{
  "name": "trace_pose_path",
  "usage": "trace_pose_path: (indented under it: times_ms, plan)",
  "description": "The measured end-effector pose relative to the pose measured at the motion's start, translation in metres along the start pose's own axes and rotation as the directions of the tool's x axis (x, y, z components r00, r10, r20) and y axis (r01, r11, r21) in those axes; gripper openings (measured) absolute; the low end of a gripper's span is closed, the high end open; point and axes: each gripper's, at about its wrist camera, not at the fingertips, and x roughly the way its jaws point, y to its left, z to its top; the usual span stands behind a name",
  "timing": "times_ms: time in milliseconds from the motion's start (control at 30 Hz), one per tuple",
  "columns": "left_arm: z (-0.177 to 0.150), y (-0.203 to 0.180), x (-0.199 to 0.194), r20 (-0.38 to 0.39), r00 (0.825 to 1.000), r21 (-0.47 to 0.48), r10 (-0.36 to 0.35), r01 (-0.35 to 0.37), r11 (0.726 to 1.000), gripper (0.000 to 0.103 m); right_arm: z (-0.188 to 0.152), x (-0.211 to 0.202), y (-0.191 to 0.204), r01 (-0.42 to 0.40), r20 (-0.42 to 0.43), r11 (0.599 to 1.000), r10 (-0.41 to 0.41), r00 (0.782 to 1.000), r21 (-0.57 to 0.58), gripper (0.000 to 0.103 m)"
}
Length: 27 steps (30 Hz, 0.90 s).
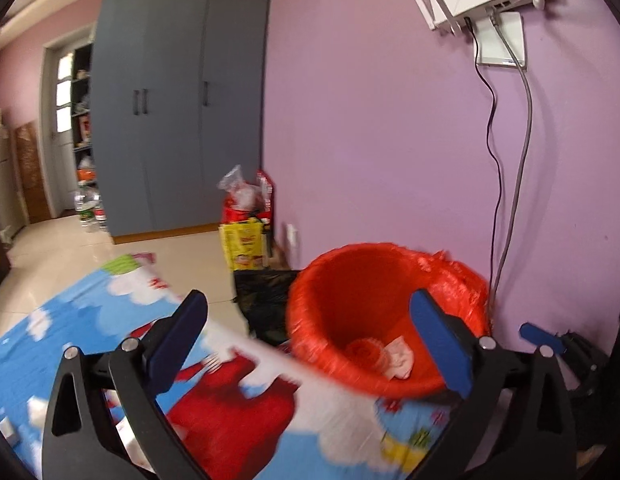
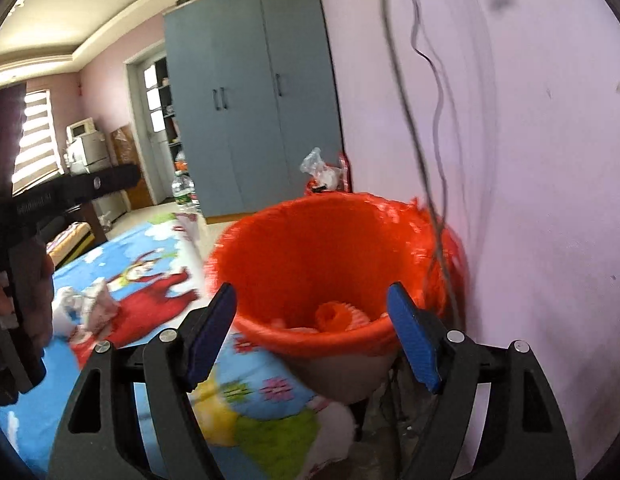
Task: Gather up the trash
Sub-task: 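Move both tools back over the bed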
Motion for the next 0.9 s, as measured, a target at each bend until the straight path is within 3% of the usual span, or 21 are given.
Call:
trace_pose_path:
  times_ms: [333,500,667,900]
  plan:
    - [-0.047,0.051,-0.113,0.03,0.991,-0.037,0.13,-0.129,0.991,0.098,0.007,-0.034,0.074,-0.104,0.003,0.992,0.105,0.995,-0.068,0.079]
    - [-0.079,0.084,-0.165,0.017,0.981,-0.087,0.193,-0.191,0.978,0.098,0.001,-0.037,0.117,-0.166,-0.036,0.98,0.163,0.986,-0.113,0.083]
    - [-0.113,0.124,-0.216,-0.008,0.958,-0.131,0.288,-0.286,0.949,0.098,-0.009,-0.033,0.164,-0.223,-0.082,0.962,0.213,0.974,-0.157,0.084]
    - [-0.158,0.184,-0.27,-0.087,0.891,-0.187,0.446,-0.455,0.871,0.098,-0.034,-0.019,0.236,-0.324,-0.189,0.92,0.286,0.94,-0.219,0.084]
